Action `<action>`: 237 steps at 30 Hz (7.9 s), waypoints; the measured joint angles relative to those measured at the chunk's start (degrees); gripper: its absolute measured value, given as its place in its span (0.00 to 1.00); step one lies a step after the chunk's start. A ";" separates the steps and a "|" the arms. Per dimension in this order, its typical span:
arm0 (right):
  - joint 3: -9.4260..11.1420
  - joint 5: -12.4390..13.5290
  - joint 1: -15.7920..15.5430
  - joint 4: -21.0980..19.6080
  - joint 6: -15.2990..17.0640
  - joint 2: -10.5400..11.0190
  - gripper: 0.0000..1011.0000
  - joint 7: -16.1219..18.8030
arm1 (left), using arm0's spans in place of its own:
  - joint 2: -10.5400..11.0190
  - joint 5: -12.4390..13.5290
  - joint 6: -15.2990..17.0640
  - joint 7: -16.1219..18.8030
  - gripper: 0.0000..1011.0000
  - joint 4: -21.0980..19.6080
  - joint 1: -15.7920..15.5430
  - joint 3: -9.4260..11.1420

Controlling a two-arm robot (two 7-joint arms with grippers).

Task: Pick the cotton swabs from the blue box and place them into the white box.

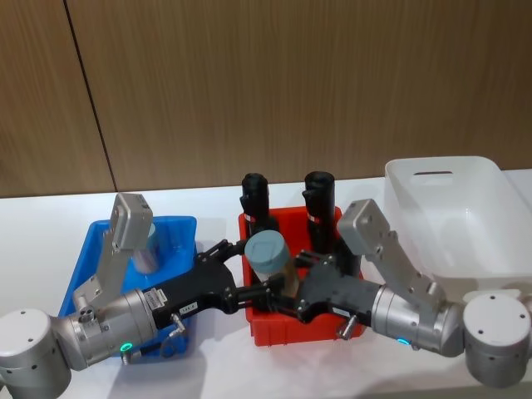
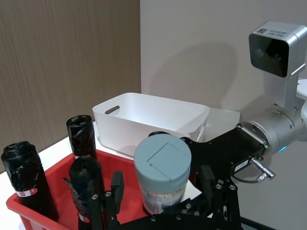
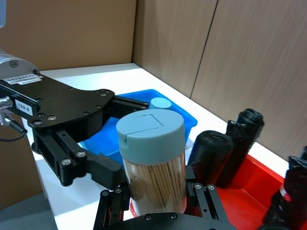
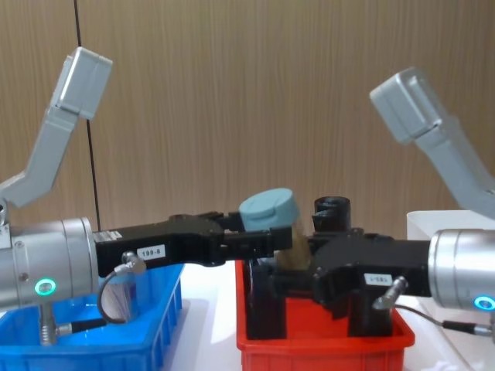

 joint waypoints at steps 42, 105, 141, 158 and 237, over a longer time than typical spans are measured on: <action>8.48 14.01 -14.67 -16.94 0.45 15.10 0.64 -11.14 | 0.00 0.00 0.00 0.01 0.99 0.00 0.00 0.00; 9.79 7.68 2.78 8.09 2.18 9.27 0.99 -25.42 | 0.22 1.04 0.01 3.78 0.99 -1.76 0.94 0.50; 8.92 11.89 -16.79 -17.37 0.04 7.49 0.99 -31.88 | 1.78 8.86 0.03 30.74 0.99 -14.42 7.27 4.22; 8.67 13.09 -22.63 -24.91 -0.55 6.96 0.99 -33.84 | 2.57 12.66 0.04 43.99 0.99 -20.64 10.44 6.03; 5.98 7.16 -8.30 -6.11 6.33 0.94 0.99 -17.19 | 2.90 14.51 0.04 50.32 0.99 -23.53 11.88 6.85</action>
